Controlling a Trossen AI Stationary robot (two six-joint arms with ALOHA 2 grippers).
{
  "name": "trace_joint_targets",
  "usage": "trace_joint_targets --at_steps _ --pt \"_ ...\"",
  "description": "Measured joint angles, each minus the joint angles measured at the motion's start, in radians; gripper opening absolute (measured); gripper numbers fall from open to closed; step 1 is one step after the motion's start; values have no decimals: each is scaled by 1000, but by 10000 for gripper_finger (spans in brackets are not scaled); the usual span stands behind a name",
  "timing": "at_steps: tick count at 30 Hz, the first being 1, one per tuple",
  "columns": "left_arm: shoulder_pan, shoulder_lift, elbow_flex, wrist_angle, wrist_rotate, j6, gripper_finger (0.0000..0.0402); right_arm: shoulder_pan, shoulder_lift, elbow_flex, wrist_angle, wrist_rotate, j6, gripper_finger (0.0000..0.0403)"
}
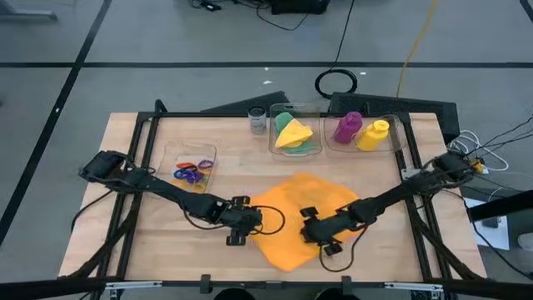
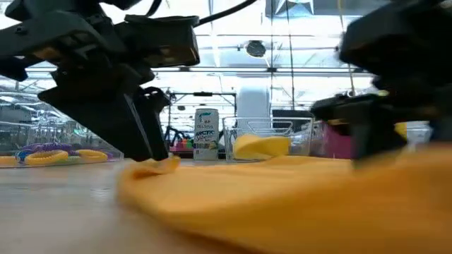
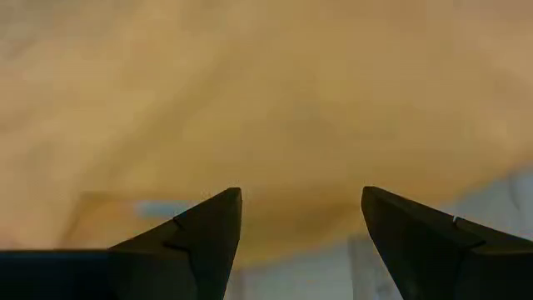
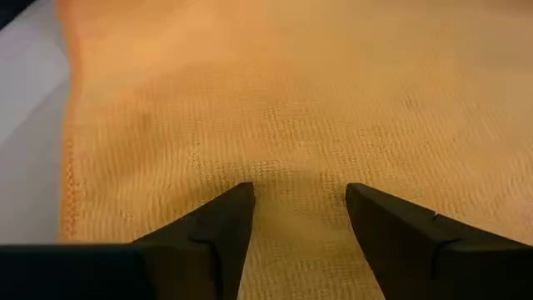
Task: Pick & Place Sports Items
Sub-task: Fold the orange towel
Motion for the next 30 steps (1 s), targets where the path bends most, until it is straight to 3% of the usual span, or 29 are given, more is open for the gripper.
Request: trace_joint_targets --at_steps 5,10,19,27,30 --pt "16 0 0 6 -30 46 212 25 -79 -7 -67 10 10 155" --pt "42 0 0 56 -78 125 212 35 -158 -5 -50 109 -15 155" --pt "98 -1 0 154 -80 205 212 22 -195 -5 -54 167 -57 155" --pt "144 2 -1 102 -79 190 212 -1 -196 -5 -130 386 -11 155" --pt "149 29 -1 86 -79 191 212 -9 -196 -5 -184 422 45 155"
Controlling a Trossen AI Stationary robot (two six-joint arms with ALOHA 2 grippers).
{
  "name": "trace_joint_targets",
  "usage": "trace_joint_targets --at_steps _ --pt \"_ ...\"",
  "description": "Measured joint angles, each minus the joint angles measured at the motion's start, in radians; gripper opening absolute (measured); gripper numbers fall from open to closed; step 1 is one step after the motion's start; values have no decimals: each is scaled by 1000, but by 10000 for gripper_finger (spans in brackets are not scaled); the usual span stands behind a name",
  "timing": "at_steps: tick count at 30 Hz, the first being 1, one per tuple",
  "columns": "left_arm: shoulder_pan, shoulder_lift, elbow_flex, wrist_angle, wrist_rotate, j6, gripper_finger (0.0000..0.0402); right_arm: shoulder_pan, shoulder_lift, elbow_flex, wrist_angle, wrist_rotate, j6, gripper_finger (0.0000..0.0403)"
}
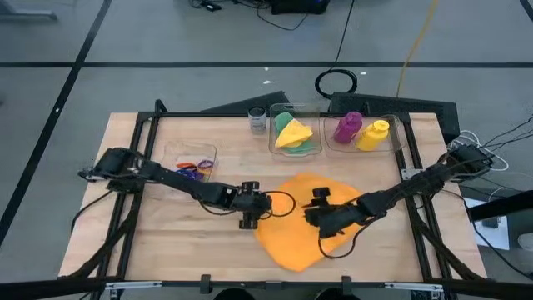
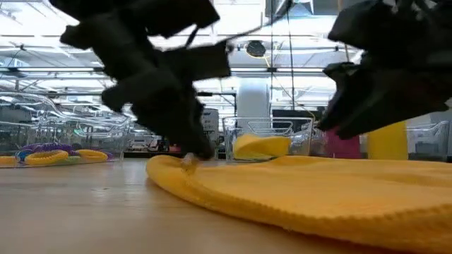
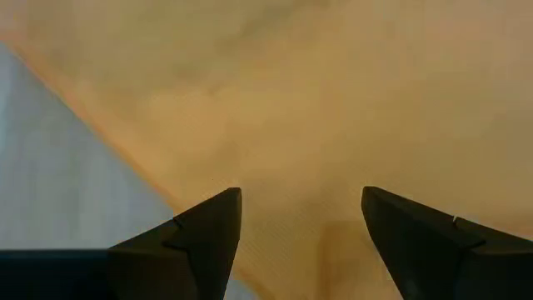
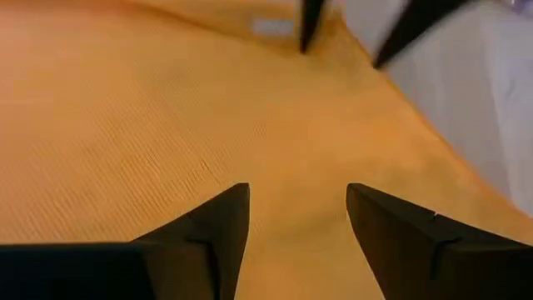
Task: Pick & Place Sports Items
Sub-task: Fold the orange towel
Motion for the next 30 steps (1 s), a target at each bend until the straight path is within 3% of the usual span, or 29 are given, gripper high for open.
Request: trace_joint_targets --at_steps 8,15,24,30 --pt "16 59 3 -4 48 -42 211 -7 0 0 -159 3 144 155" --pt "-1 57 5 -94 58 -143 212 -7 0 0 -340 81 295 155" --pt "-73 56 5 -237 63 -314 211 -27 0 1 -363 79 304 155" --pt "-105 55 5 -242 179 -392 211 -66 0 1 -363 76 283 155"
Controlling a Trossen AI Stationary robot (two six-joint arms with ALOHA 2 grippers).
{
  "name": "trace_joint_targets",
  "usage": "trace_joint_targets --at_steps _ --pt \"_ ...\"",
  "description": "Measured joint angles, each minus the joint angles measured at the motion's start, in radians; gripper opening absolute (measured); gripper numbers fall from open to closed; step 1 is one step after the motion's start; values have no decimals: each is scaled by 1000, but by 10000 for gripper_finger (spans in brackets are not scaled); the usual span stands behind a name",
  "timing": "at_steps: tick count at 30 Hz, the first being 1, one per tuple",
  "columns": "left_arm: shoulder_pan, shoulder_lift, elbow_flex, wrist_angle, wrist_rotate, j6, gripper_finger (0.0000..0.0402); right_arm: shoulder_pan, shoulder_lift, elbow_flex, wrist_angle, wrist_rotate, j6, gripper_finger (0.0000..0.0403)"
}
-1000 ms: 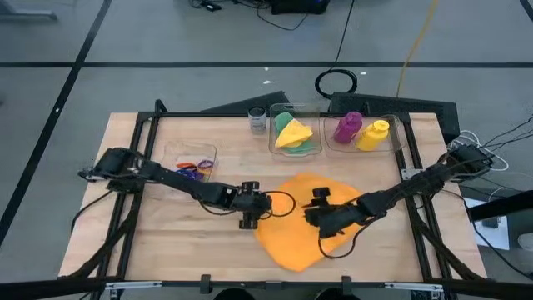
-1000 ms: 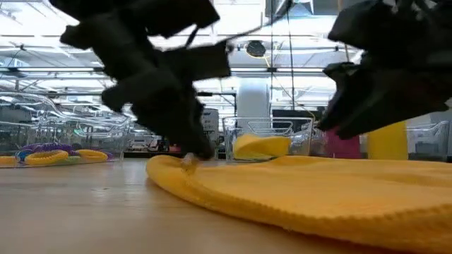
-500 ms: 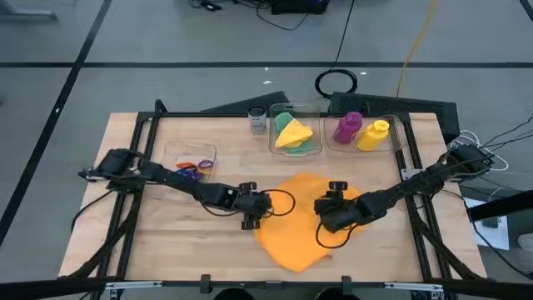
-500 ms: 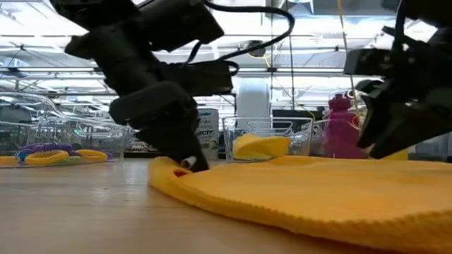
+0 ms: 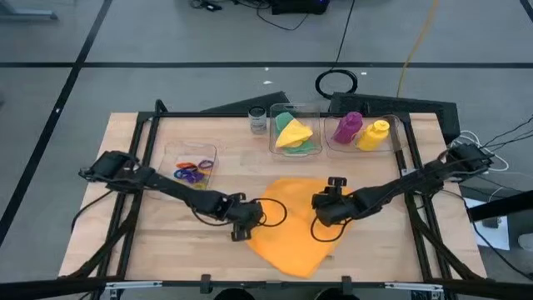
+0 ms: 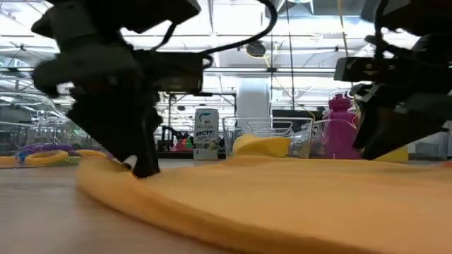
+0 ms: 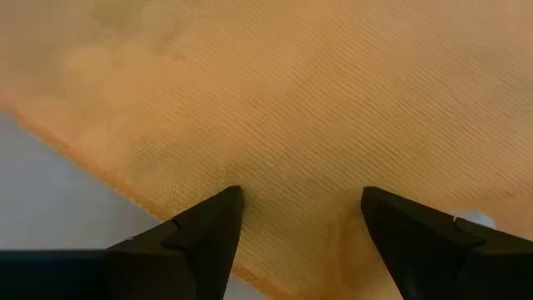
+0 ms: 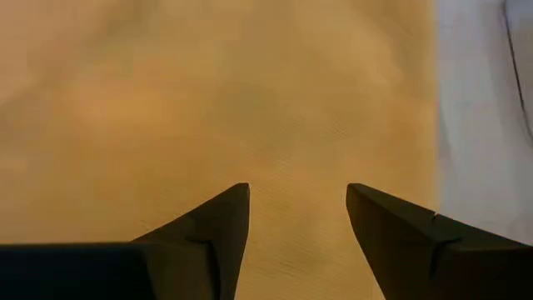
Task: Pick & Place Sports Items
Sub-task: Fold the orange towel
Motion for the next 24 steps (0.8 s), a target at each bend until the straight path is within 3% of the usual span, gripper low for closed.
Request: trace_joint_targets --at_steps 5,11,17,24 --pt "-16 -1 0 4 85 -52 211 -43 0 0 0 -14 -22 155" --pt "-24 -2 23 -50 186 -98 211 -87 0 0 0 -106 -40 155" --pt "-42 7 118 -242 93 -45 211 -91 0 0 11 -105 -68 155" --pt "-51 13 245 -272 24 88 211 -91 0 0 23 -106 -72 155"
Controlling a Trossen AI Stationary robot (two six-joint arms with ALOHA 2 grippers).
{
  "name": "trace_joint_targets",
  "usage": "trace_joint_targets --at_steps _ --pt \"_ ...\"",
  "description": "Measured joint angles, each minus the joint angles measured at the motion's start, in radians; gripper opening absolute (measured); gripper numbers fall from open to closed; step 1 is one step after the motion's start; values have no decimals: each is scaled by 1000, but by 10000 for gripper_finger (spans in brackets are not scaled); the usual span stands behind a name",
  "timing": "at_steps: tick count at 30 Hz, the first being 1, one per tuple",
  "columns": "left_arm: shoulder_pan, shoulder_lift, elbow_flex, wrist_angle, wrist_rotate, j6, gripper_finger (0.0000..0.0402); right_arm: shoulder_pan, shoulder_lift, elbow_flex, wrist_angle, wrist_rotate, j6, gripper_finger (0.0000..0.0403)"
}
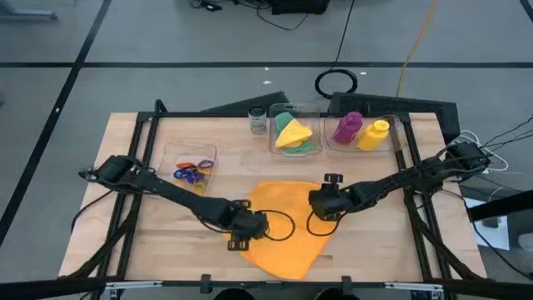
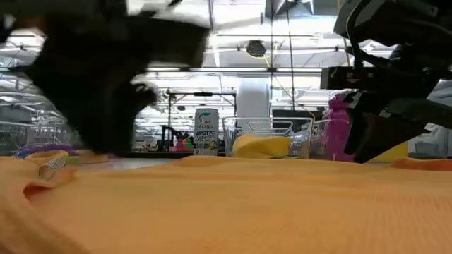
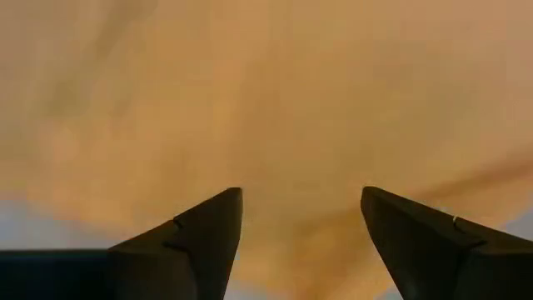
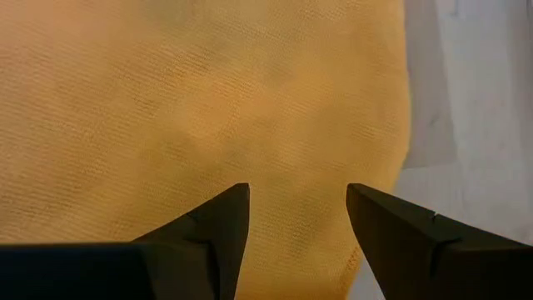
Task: Pick & Place Sports Items
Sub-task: Fold the orange towel
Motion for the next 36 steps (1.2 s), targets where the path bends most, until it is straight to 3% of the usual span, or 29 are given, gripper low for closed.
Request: trace_joint_targets --at_steps 14,20,26,36 --pt "41 -2 100 -58 -212 270 211 8 -35 0 -15 0 5 155" --pt "145 -3 101 12 -201 424 211 66 -97 0 10 0 64 155" --pt "253 2 84 208 -54 615 211 157 -88 0 18 1 146 155" --pt "386 41 32 320 -45 655 211 201 -46 -107 87 2 292 155"
